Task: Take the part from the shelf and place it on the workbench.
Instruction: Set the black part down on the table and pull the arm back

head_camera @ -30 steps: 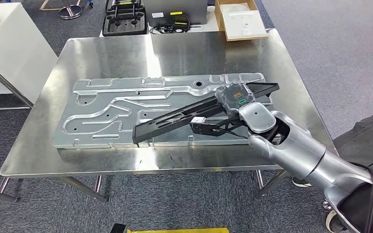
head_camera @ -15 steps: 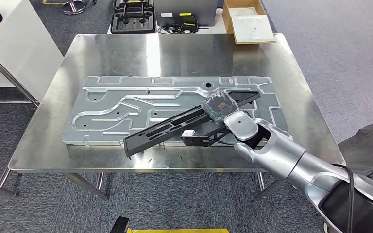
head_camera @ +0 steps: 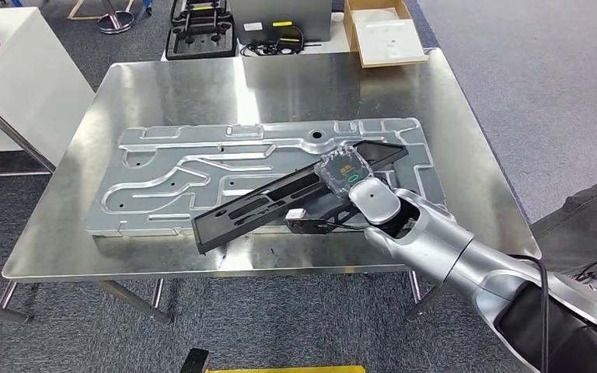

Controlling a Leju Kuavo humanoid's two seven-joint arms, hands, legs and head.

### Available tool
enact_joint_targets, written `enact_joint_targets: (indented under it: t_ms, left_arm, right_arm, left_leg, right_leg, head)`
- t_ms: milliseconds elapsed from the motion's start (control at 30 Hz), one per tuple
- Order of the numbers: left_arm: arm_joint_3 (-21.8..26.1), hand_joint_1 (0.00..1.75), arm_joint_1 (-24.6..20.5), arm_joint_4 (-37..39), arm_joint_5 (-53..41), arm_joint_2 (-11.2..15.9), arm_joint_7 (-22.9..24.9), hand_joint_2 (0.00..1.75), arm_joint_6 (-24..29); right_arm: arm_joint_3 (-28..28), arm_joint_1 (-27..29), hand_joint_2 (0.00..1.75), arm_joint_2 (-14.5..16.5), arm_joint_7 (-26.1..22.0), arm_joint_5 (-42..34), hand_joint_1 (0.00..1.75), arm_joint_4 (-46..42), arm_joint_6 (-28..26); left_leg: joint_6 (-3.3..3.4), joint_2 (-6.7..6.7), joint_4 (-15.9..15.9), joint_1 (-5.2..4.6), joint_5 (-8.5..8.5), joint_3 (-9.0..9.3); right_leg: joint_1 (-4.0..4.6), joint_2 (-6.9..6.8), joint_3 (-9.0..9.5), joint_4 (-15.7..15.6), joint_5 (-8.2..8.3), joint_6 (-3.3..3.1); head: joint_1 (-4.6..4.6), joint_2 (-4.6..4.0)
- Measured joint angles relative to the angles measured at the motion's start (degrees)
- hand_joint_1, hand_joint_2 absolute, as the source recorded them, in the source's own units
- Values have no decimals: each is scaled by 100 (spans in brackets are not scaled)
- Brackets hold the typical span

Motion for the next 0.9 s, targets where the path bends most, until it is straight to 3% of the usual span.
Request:
enact_joint_targets:
  t_ms: [100, 200, 267, 333, 400, 433, 467, 500, 533, 600, 667, 733, 800, 867, 900]
  left_arm:
    - [0, 0, -18, 0, -6, -1, -19, 175, -1]
    - [0, 0, -12, 0, -5, -4, -30, 175, 4]
    - [0, 0, -9, 0, -4, -8, -34, 175, 8]
    - [0, 0, -15, 0, -6, -15, -37, 175, 8]
    - [0, 0, -6, 0, -8, -21, -33, 175, 6]
    - [0, 0, 3, 0, -9, -24, -31, 175, 4]
    - [0, 0, 10, 0, -9, -25, -28, 175, -2]
    - [0, 0, 11, 0, -9, -28, -27, 175, -12]
    - [0, 0, 7, 0, -9, -32, -26, 175, -25]
    - [0, 0, -8, 0, -9, -44, -26, 175, -50]
    - [0, 0, -12, 0, -9, -55, -26, 175, -68]
    - [0, 0, -4, 0, -7, -61, -26, 175, -84]
    - [0, 0, 2, 0, -5, -62, -31, 175, -93]
    - [0, 0, 4, 0, -5, -61, -39, 175, -99]
    - [0, 0, 6, 0, -7, -61, -43, 175, -103]
  right_arm:
    - [-4, 2, 175, -45, 159, 33, 175, 105, -31]
    - [-19, 26, 175, -151, 288, 87, 175, 198, -34]
    - [-40, 54, 175, -240, 363, 128, 175, 241, -25]
    - [-72, 117, 175, -343, 466, 165, 175, 276, -35]
    - [-116, 224, 175, -444, 579, 207, 175, 305, -74]
    - [-139, 272, 175, -489, 620, 228, 175, 318, -97]
    - [-158, 304, 175, -526, 650, 248, 175, 328, -123]
    - [-175, 323, 175, -557, 682, 265, 175, 336, -145]
    - [-192, 337, 175, -581, 713, 281, 175, 340, -171]
    - [-233, 370, 175, -632, 790, 317, 175, 343, -231]
    - [-299, 405, 175, -700, 881, 355, 175, 362, -286]
    - [-392, 424, 175, -789, 976, 387, 175, 406, -304]
    - [-479, 431, 175, -874, 1047, 418, 175, 462, -302]
    - [-537, 455, 175, -943, 1081, 440, 175, 513, -300]
    - [-562, 475, 131, -980, 1086, 445, 131, 536, -301]
  left_leg:
    - [85, -4, -1046, -32, 352, 556]
    - [149, -2, -1223, -49, 386, 631]
    - [216, 7, -1304, -23, 449, 653]
    - [279, 16, -1356, -15, 496, 655]
    - [312, 10, -1353, -27, 503, 636]
    - [315, 6, -1346, -34, 502, 632]
    - [317, 3, -1336, -40, 500, 629]
    - [315, -1, -1321, -44, 495, 628]
    - [310, -5, -1302, -47, 487, 627]
    - [279, -31, -1249, -70, 463, 609]
    - [233, -59, -1228, -82, 456, 591]
    - [187, -73, -1230, -78, 455, 581]
    - [121, -65, -996, -72, 278, 479]
    - [50, -40, -358, -31, -85, 202]
    - [18, -29, -8, 0, -228, 48]
  right_leg:
    - [14, 3, 14, -11, 14, 49]
    - [28, 4, 27, -72, 57, 163]
    - [30, 7, 3, -1, -18, 223]
    - [34, 12, -204, 470, -325, 254]
    - [40, 13, -514, 1155, -643, 272]
    - [40, 13, -590, 1336, -674, 277]
    - [39, 12, -569, 1317, -602, 277]
    - [40, 11, -443, 1086, -444, 269]
    - [41, 7, -242, 713, -253, 252]
    - [68, 2, 76, 77, -48, 205]
    - [100, 0, 150, -107, -45, 161]
    - [71, -8, 165, -148, -8, 104]
    - [18, -17, 193, -214, 46, 36]
    - [-7, -14, 193, -241, 71, 9]
    - [-13, -9, 186, -240, 74, 10]
  head:
    - [3, 0]
    - [9, 0]
    - [15, -1]
    - [26, -1]
    - [34, 0]
    - [37, -1]
    - [37, 0]
    - [37, 0]
    - [38, -1]
    - [33, -2]
    - [28, -1]
    - [31, 0]
    - [16, 0]
    - [-4, -1]
    - [-7, -1]
